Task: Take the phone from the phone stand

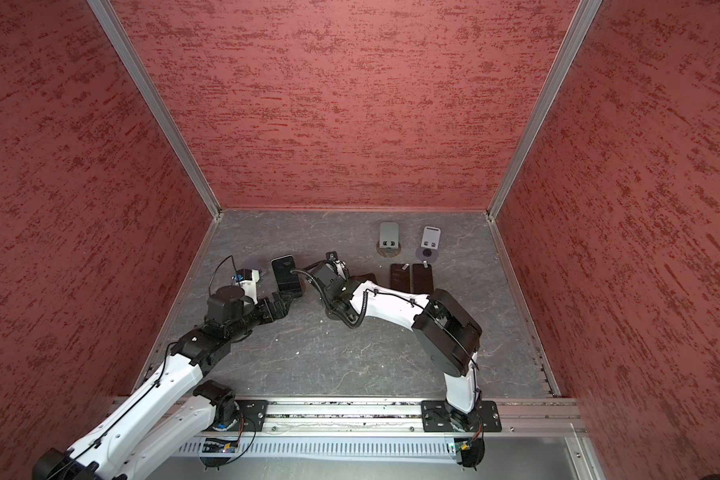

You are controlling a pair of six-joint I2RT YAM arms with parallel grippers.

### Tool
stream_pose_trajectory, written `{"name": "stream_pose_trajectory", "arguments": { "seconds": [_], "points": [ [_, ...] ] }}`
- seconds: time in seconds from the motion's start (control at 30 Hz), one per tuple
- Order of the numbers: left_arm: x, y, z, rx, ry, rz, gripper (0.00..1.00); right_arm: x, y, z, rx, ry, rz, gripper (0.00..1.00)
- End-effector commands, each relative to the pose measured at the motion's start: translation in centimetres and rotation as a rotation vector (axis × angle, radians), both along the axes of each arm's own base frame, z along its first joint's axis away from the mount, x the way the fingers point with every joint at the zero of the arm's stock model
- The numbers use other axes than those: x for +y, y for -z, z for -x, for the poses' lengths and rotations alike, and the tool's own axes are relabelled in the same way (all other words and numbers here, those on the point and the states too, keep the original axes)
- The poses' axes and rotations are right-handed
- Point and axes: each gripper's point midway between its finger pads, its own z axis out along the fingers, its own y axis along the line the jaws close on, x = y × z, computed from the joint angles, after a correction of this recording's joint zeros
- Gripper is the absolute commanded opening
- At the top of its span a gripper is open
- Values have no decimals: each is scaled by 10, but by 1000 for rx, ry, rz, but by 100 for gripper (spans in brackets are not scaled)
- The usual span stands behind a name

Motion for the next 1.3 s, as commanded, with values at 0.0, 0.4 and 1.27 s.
{"name": "stream_pose_trajectory", "arguments": {
  "seconds": [0.0, 0.4, 1.27],
  "points": [
    [0, 0, -1, -20, 8, 0, 100, 0, -43, -5, -88, 15, -60, 65],
    [0, 1, -1, -13, 8, 4, 100, -40, -68, -4, -105, 79, -100, 63],
    [-7, 2, -13, -6, 16, 25, 100, -178, 44, 84, 305, 265, 24, 63]
  ]
}}
